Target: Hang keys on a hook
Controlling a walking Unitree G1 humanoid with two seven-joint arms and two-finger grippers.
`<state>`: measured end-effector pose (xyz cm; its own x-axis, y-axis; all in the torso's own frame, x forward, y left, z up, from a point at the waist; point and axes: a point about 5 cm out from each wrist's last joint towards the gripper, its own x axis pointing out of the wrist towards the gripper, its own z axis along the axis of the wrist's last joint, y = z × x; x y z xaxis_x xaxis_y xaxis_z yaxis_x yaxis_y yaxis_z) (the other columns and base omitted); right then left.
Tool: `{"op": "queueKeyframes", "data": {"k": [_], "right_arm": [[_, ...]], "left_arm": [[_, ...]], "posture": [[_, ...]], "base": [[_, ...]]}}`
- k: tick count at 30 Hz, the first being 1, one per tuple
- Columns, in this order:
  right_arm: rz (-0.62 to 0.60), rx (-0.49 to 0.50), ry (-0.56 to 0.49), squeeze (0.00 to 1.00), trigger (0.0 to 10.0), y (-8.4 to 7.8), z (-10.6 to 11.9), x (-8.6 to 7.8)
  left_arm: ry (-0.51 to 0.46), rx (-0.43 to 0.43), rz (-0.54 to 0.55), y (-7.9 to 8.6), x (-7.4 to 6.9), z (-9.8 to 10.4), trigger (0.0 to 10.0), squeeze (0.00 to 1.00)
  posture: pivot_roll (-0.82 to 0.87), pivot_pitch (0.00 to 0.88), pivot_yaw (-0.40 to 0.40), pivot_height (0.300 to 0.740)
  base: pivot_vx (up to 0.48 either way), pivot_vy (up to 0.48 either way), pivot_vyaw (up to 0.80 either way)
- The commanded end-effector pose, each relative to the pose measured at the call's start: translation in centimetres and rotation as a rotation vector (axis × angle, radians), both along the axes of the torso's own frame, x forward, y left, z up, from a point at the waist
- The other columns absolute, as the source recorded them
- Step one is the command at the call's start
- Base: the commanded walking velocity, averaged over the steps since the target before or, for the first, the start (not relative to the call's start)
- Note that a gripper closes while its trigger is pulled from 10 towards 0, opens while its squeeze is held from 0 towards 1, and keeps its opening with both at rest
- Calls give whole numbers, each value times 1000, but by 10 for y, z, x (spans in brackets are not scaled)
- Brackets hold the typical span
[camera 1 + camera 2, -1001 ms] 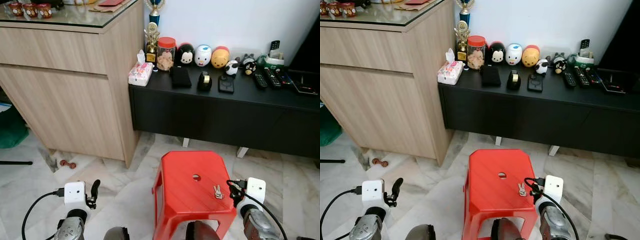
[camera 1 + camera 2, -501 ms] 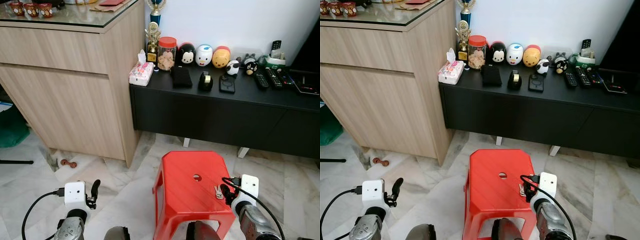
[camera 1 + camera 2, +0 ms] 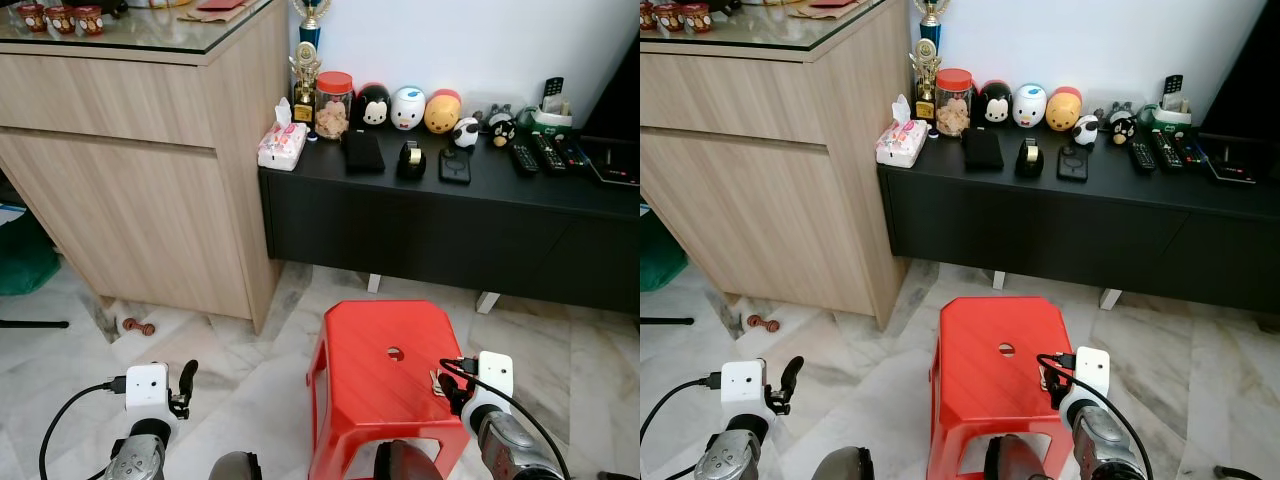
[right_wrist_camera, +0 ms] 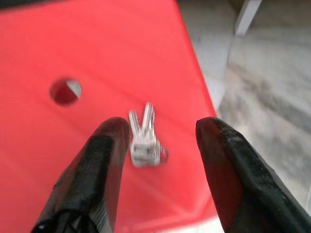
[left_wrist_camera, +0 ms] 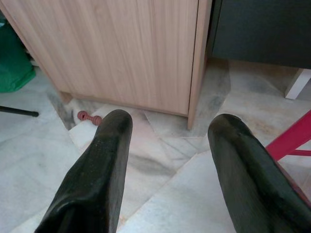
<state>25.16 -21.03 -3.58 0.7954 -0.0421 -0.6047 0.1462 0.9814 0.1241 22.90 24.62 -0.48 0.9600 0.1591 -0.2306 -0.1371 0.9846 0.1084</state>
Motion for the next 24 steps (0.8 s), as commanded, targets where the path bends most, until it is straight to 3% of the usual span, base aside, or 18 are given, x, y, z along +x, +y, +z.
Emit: {"op": "queueKeyframes", "data": {"k": [1,10,24], "right_arm": [[-8,-10,-55,0,10000,-1,6,6],[11,-23,-77,0,10000,3,6,5],[5,-22,-120,0,10000,5,11,10]], "left_arm": [[2,12,-19,0,-2,0,10000,0],[11,10,-30,-1,-4,-2,10000,0],[21,24,-31,6,-10,-2,10000,0]], "posture": [[21,42,-39,622],[27,54,-36,587],[45,63,-25,587]], "base": [[0,0,0],[0,0,0],[0,0,0]]}}
